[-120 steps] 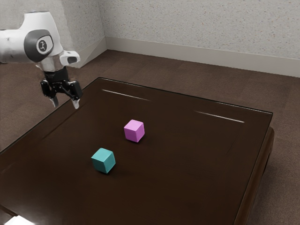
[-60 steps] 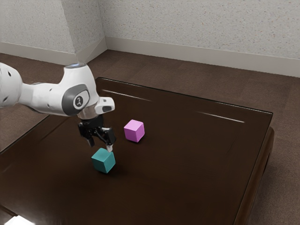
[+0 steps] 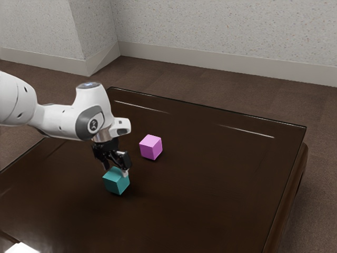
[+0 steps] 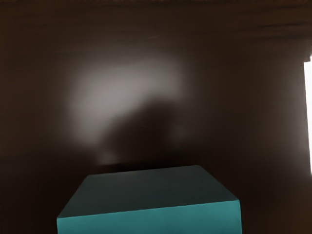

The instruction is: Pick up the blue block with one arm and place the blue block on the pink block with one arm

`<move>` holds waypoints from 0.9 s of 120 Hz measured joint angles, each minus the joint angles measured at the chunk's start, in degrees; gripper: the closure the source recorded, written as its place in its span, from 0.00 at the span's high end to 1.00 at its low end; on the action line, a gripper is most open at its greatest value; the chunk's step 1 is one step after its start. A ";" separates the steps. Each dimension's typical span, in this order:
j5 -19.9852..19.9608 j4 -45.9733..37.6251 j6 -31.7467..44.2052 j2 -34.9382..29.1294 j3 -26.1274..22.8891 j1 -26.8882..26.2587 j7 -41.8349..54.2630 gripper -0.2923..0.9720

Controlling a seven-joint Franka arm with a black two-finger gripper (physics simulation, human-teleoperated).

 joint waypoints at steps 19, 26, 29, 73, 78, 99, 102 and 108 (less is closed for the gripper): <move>-0.61 -0.28 0.99 0.49 0.00 0.04 0.86 0.74; -0.79 -0.33 1.18 0.53 0.05 0.06 1.13 0.74; -0.85 -0.34 1.25 0.53 0.07 0.09 1.23 0.74; -3.16 -0.91 1.16 1.28 0.18 0.14 2.74 0.74; -3.30 -0.96 0.99 1.26 0.21 0.16 3.00 0.74; -3.96 -1.14 -0.07 1.40 0.31 0.27 3.94 0.72; -4.12 -1.14 -0.19 1.44 0.32 0.26 4.06 0.71; -4.35 -1.14 -0.37 1.44 0.34 0.25 4.26 0.68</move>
